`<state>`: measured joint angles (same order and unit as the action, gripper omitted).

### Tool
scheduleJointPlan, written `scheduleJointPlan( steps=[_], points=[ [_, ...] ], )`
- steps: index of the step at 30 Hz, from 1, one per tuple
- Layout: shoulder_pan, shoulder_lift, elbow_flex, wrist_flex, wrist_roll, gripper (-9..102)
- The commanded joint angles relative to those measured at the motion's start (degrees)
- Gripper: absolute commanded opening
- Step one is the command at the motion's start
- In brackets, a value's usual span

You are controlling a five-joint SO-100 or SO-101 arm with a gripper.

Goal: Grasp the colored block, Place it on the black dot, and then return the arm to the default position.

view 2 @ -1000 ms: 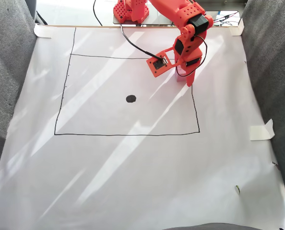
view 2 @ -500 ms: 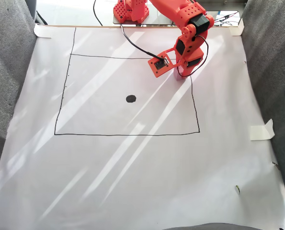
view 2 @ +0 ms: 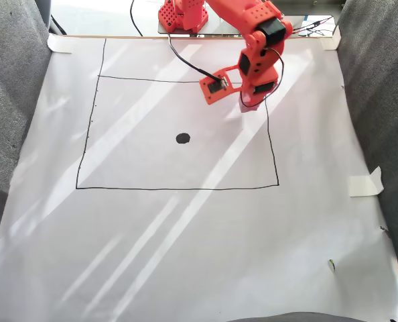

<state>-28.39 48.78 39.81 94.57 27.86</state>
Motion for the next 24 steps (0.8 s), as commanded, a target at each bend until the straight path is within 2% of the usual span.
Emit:
scheduleJointPlan(
  steps=[1, 11, 24],
  points=[
    [3.9, 5.4, -0.9, -1.1, 6.2, 0],
    [10.6, 6.1, -0.9, 1.3, 13.3, 0],
    [20.2, -2.4, -7.8, -1.1, 10.5, 0]
  ],
)
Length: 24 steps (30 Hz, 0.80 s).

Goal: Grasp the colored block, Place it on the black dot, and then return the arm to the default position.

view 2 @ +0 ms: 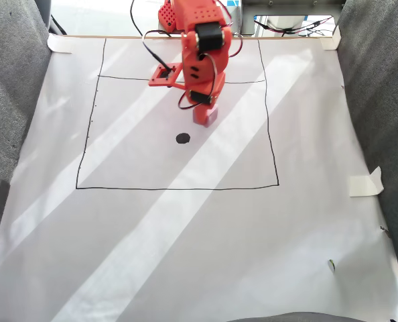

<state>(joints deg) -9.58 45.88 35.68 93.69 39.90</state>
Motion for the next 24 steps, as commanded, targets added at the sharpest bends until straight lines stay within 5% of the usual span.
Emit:
scheduleJointPlan(
  steps=[1, 16, 24],
  points=[
    [1.8, 0.4, -3.8, -1.0, -2.5, 0],
    [5.4, -2.3, -4.7, -1.9, -3.2, 0],
    [5.0, -9.5, -19.7, 5.6, -2.1, 0]
  ],
)
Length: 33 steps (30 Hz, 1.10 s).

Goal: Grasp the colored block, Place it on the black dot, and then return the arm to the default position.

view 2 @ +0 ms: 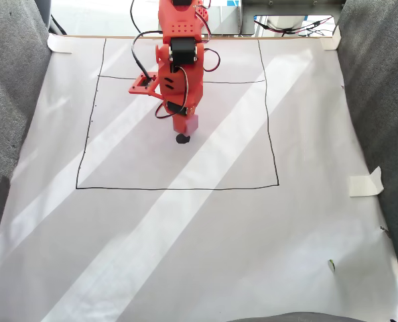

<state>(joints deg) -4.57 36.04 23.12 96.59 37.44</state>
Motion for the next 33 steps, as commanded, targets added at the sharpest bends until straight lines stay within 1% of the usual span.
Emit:
scheduleJointPlan(
  steps=[1, 8, 12, 33],
  points=[
    [-0.1, -0.3, -8.5, 3.5, 0.4, 0],
    [0.5, -1.1, -9.8, 4.2, 0.1, 0],
    [1.9, -5.4, -16.3, 7.2, 0.3, 0],
    [4.5, -8.8, -18.9, 5.7, -1.3, 0]
  ],
)
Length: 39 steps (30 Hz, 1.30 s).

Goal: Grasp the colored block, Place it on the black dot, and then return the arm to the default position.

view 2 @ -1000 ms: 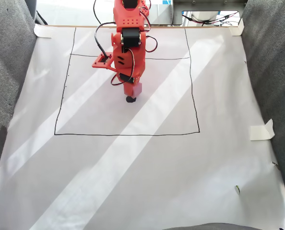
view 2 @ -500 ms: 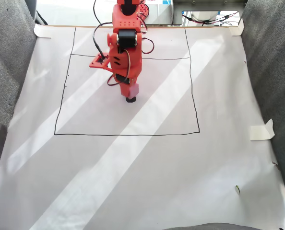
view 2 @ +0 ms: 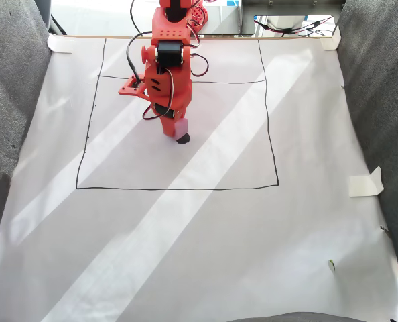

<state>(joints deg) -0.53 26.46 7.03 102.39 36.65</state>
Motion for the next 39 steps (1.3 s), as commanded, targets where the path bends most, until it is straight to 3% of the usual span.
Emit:
scheduleJointPlan(
  steps=[1, 39],
  points=[
    [0.5, 0.6, -2.8, -0.2, -0.5, 0],
    [-1.9, -2.9, -9.1, 1.8, 0.1, 0]
  ],
)
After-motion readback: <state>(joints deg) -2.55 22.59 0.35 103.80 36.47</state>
